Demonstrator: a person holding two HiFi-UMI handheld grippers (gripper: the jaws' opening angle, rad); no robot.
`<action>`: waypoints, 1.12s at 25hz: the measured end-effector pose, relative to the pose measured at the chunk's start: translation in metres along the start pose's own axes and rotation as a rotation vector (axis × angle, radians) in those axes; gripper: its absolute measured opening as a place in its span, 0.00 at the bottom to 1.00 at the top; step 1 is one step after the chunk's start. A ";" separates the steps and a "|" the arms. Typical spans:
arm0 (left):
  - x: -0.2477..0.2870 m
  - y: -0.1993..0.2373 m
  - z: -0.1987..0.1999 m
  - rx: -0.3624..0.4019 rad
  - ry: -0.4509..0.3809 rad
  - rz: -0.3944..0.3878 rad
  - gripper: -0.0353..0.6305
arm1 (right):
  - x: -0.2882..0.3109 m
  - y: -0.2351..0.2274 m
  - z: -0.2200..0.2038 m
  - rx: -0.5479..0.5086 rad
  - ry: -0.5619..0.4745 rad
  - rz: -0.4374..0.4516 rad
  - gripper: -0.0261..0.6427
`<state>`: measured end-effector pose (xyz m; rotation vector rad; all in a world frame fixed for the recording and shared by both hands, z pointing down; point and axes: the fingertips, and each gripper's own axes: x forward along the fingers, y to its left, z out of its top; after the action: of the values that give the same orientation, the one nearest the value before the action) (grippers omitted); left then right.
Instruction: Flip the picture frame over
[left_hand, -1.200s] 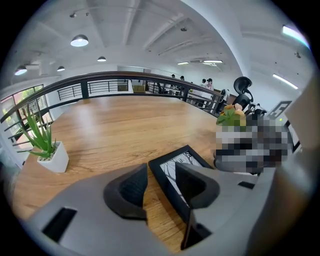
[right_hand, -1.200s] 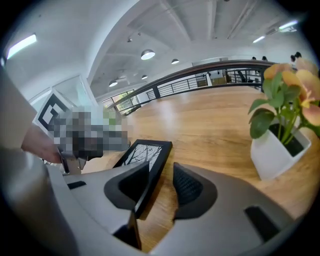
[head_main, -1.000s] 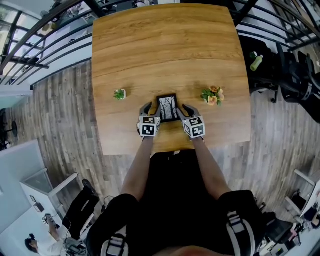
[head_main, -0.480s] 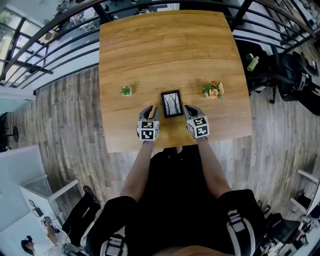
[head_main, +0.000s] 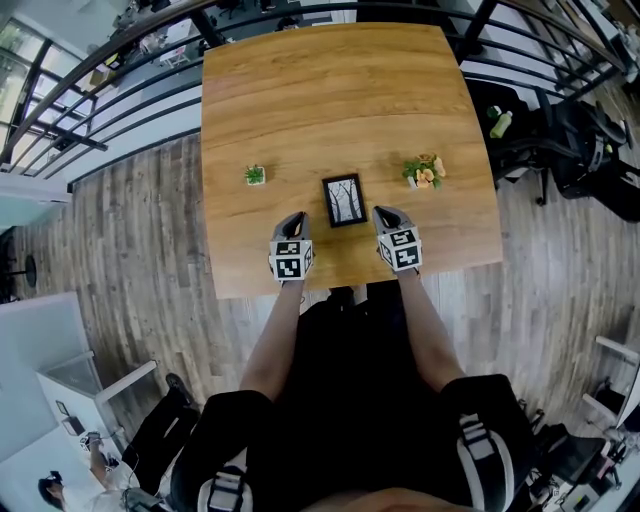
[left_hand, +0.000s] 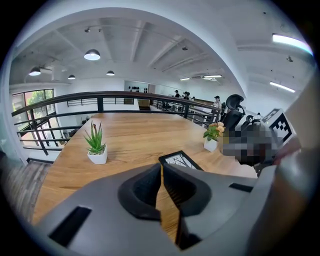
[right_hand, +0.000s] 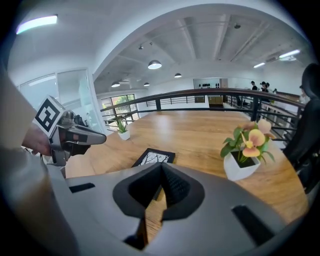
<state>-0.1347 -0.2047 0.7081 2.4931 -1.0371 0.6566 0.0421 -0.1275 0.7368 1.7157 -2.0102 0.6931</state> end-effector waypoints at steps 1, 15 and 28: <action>-0.002 0.001 0.001 -0.001 -0.003 0.000 0.10 | -0.002 -0.001 0.001 0.000 -0.002 -0.003 0.05; -0.011 -0.001 0.005 -0.002 -0.015 -0.010 0.10 | -0.016 -0.006 0.010 -0.013 -0.027 -0.021 0.05; -0.009 -0.006 0.003 0.002 -0.013 -0.027 0.10 | -0.029 -0.008 -0.003 0.019 -0.032 -0.053 0.05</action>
<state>-0.1352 -0.1977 0.6997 2.5118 -1.0066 0.6348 0.0551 -0.1039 0.7224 1.7948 -1.9783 0.6726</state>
